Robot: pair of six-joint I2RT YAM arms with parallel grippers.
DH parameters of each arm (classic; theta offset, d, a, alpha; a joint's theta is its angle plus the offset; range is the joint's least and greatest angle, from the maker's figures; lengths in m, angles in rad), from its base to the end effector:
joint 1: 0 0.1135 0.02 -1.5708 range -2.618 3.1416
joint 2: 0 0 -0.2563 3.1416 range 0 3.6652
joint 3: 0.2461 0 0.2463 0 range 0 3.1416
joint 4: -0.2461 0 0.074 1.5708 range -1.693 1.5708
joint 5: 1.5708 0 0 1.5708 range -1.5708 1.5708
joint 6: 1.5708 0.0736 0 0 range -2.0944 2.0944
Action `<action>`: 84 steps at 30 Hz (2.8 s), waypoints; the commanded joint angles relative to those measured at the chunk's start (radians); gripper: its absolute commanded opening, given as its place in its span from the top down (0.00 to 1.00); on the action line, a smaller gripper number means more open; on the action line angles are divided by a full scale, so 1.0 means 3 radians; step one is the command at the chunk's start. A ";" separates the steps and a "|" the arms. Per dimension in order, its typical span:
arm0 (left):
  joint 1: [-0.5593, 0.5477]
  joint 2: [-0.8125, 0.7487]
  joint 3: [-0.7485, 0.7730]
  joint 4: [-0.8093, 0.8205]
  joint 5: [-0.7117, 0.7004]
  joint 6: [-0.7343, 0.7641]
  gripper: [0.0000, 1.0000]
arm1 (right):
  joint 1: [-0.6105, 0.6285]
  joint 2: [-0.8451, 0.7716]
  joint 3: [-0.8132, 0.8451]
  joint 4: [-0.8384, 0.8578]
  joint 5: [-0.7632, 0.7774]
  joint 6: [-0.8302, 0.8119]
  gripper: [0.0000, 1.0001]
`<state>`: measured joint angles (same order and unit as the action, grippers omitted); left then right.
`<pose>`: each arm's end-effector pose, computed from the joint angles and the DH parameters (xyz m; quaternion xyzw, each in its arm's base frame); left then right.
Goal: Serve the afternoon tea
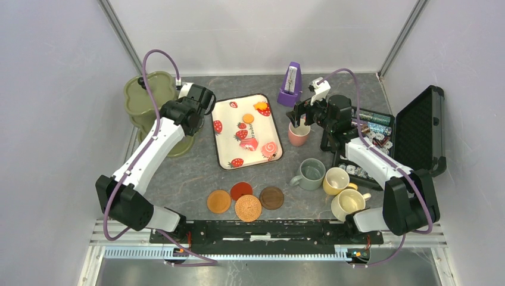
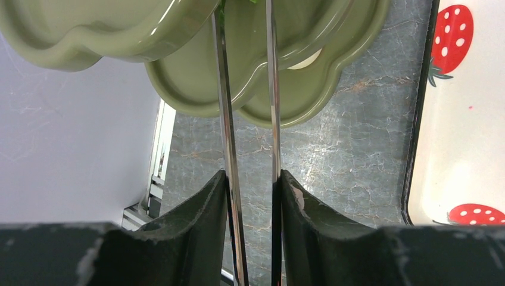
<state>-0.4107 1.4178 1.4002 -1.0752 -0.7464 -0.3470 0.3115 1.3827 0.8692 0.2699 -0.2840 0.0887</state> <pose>0.2764 -0.0659 0.3089 -0.0574 0.9070 0.2476 0.3358 0.3268 0.1269 0.2653 -0.1733 0.7653 0.2305 0.5754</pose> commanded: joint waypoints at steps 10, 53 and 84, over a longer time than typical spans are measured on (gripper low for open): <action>0.0012 -0.0159 0.0111 0.0094 0.0308 -0.0090 0.50 | -0.0013 -0.0075 0.0145 0.0056 -0.0005 -0.0017 0.08; -0.0035 -0.0305 0.0150 0.0399 0.0375 0.0030 0.63 | -0.0016 -0.0049 0.0159 0.0046 -0.0022 -0.0002 0.07; -0.0020 -0.0614 0.0423 -0.0069 0.0832 -0.0113 0.64 | -0.0017 -0.0030 0.0166 0.0074 -0.0078 0.0033 0.08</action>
<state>-0.4183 1.2514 1.4780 -1.0740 -0.5190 -0.3634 0.3115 1.3830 0.8772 0.2672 -0.2928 0.0925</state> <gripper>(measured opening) 0.361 0.924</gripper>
